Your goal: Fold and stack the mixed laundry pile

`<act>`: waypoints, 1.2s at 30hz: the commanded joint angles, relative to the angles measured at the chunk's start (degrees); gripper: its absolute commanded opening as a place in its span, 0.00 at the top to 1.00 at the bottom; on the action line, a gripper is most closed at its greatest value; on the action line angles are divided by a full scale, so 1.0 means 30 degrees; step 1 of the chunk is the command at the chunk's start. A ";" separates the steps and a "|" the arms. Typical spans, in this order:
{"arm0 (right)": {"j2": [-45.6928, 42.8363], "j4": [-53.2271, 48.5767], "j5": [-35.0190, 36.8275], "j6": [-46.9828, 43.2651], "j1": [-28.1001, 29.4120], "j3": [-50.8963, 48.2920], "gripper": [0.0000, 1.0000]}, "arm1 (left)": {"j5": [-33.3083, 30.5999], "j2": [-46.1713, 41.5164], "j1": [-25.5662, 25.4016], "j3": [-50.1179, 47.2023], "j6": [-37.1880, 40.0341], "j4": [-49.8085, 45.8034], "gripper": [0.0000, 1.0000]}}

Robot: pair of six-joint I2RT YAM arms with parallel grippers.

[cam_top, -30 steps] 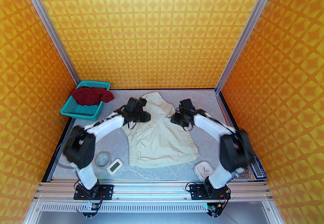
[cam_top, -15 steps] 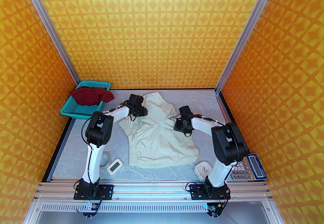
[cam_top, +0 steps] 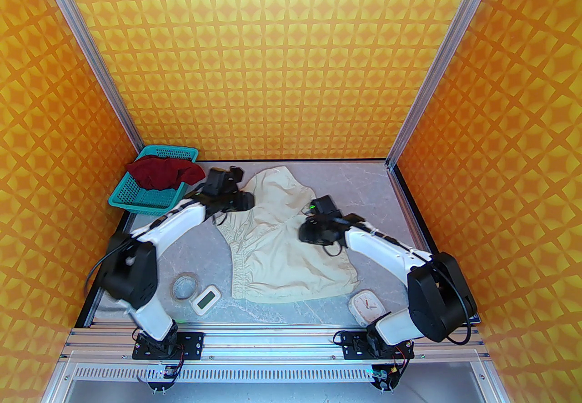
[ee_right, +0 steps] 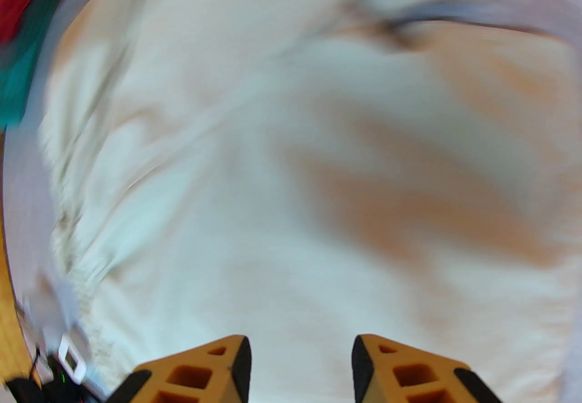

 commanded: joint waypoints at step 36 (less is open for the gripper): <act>-0.9154 -0.8501 -0.3151 0.2826 -0.6980 -0.7691 0.34 | -0.1595 -1.0782 -0.3562 -0.9868 -0.5550 -0.6388 0.33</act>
